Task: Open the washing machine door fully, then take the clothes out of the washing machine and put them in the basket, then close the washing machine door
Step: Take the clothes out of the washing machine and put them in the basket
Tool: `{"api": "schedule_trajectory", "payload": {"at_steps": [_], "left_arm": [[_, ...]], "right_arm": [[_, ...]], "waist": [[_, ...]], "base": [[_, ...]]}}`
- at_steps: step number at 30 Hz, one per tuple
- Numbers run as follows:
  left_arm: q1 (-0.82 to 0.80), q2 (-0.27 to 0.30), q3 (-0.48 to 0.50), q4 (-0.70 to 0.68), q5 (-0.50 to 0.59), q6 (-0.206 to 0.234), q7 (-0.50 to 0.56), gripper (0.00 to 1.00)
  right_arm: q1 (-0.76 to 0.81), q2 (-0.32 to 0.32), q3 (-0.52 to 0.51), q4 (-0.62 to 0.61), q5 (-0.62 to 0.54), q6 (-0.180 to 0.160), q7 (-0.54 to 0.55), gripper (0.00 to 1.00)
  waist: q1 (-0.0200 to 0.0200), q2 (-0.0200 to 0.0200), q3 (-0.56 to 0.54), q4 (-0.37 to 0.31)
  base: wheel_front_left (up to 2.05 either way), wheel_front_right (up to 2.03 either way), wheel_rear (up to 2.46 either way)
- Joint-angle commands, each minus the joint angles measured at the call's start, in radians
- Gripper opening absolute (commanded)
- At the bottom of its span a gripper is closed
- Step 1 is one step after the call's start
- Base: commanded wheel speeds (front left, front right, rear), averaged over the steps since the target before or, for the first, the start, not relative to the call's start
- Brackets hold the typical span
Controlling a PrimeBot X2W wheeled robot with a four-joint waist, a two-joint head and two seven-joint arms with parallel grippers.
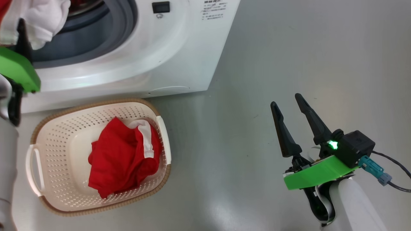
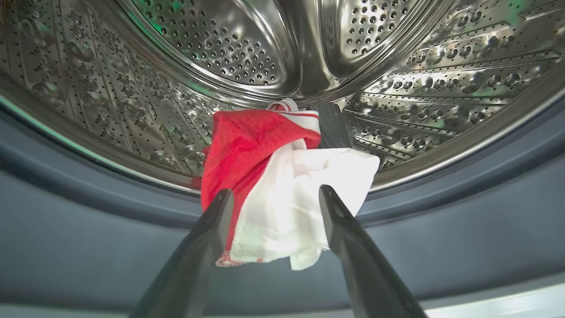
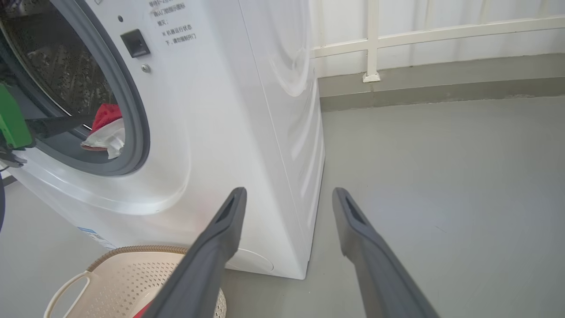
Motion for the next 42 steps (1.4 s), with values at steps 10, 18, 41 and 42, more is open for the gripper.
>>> {"api": "schedule_trajectory", "payload": {"at_steps": [10,18,41,42], "left_arm": [[-0.144,0.073,-0.012,0.173,0.026,0.036,0.010,1.00],[-0.196,0.089,-0.033,0.249,0.038,0.046,0.005,1.00],[-0.174,0.070,-0.033,0.302,-0.023,0.009,-0.068,0.00],[-0.168,0.065,-0.027,0.302,-0.033,0.002,-0.084,0.00]], "right_arm": [[-0.027,0.009,0.049,-0.027,0.035,0.002,-0.005,1.00],[-0.033,0.009,0.066,-0.033,0.049,0.002,-0.005,1.00],[-0.029,0.009,0.069,-0.024,0.054,0.002,-0.005,1.00],[-0.027,0.009,0.068,-0.022,0.052,0.002,-0.005,1.00]], "waist": [[0.0000,0.0000,0.031,-0.026],[0.0000,0.0000,0.051,-0.048],[0.0000,0.0000,0.017,-0.047],[0.0000,0.0000,0.011,-0.043]], "base": [[0.00,0.00,0.00],[0.00,0.00,0.00],[0.00,0.00,0.00],[0.00,0.00,0.00]]}}
